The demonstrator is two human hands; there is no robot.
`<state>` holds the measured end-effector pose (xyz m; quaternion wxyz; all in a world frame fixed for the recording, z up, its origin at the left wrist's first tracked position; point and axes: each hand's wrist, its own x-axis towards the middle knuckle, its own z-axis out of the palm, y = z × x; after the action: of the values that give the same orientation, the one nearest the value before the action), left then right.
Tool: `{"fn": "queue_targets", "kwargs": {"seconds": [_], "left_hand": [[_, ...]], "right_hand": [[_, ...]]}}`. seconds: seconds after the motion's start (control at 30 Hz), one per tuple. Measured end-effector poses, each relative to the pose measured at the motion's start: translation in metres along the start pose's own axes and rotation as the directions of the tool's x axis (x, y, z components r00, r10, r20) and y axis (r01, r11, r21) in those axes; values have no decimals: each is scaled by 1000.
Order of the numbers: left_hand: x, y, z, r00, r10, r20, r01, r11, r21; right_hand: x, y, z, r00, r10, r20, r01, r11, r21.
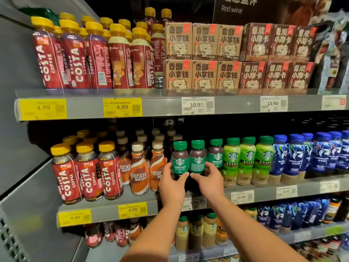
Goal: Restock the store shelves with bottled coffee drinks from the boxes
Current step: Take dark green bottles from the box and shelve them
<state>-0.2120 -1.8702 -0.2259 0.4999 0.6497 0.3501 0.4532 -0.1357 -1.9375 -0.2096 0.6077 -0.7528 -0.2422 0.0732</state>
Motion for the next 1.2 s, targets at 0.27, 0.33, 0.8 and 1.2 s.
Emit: {"fn": "queue_targets", "kwargs": {"seconds": [0.27, 0.33, 0.8, 1.2], "left_hand": [[-8, 0, 0, 1000, 10, 1, -10, 995, 101], [-10, 1, 1, 999, 24, -25, -22, 994, 103], [-14, 7, -8, 999, -12, -43, 21, 980, 198], [-13, 42, -83, 922, 56, 383, -338, 600, 725]], "right_hand": [[-14, 0, 7, 985, -97, -146, 91, 995, -44], [-15, 1, 8, 983, -47, -178, 43, 999, -26], [-16, 2, 1, 974, 98, -203, -102, 995, -7], [-60, -41, -18, 977, 34, 209, 149, 591, -793]]}}
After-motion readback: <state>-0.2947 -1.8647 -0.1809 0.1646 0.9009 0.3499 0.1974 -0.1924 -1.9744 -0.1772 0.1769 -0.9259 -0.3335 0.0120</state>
